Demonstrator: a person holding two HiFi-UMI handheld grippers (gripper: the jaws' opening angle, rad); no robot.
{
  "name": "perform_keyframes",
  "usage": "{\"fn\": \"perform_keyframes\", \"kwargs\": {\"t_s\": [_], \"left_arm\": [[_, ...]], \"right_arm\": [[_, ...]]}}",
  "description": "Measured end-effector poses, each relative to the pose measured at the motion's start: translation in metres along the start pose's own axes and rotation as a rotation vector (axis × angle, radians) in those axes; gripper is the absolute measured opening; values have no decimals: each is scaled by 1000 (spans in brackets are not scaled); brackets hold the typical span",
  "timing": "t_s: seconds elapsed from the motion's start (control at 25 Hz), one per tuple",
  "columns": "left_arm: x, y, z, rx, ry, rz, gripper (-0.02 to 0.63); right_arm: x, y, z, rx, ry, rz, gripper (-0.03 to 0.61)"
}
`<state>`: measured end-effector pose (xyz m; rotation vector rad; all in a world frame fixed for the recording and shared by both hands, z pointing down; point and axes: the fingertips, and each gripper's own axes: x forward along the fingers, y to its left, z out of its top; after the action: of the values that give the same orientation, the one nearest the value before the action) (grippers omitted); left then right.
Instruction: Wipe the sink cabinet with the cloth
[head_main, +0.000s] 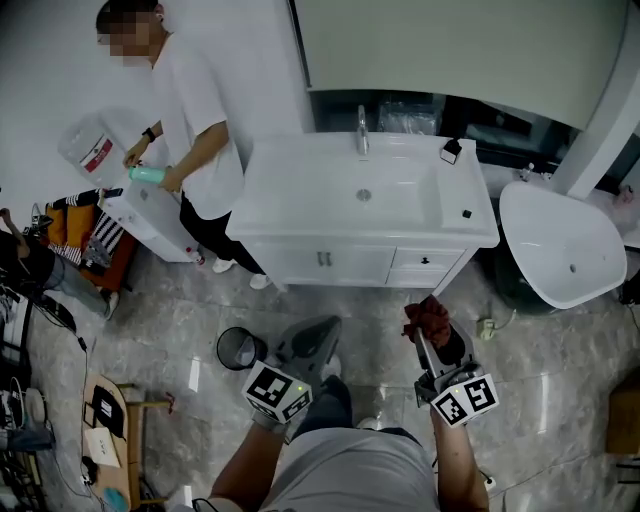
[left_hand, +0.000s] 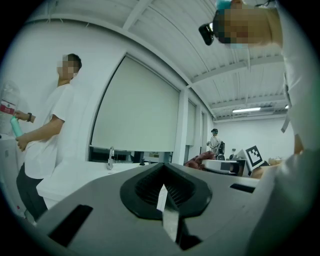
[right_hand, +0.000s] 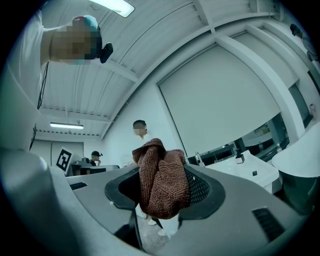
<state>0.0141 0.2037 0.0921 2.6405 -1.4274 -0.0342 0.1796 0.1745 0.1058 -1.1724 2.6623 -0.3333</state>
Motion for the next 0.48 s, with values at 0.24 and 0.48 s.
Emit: {"fn": "perform_keyframes", "kwargs": {"t_s": [0.24, 0.48], "left_arm": [[42, 51, 7, -26, 19, -43, 11], [83, 102, 12, -37, 28, -119, 12]], "right_arm": [[49, -24, 1, 0, 13, -69, 181], [103, -43, -2, -8, 15, -149, 181]]}}
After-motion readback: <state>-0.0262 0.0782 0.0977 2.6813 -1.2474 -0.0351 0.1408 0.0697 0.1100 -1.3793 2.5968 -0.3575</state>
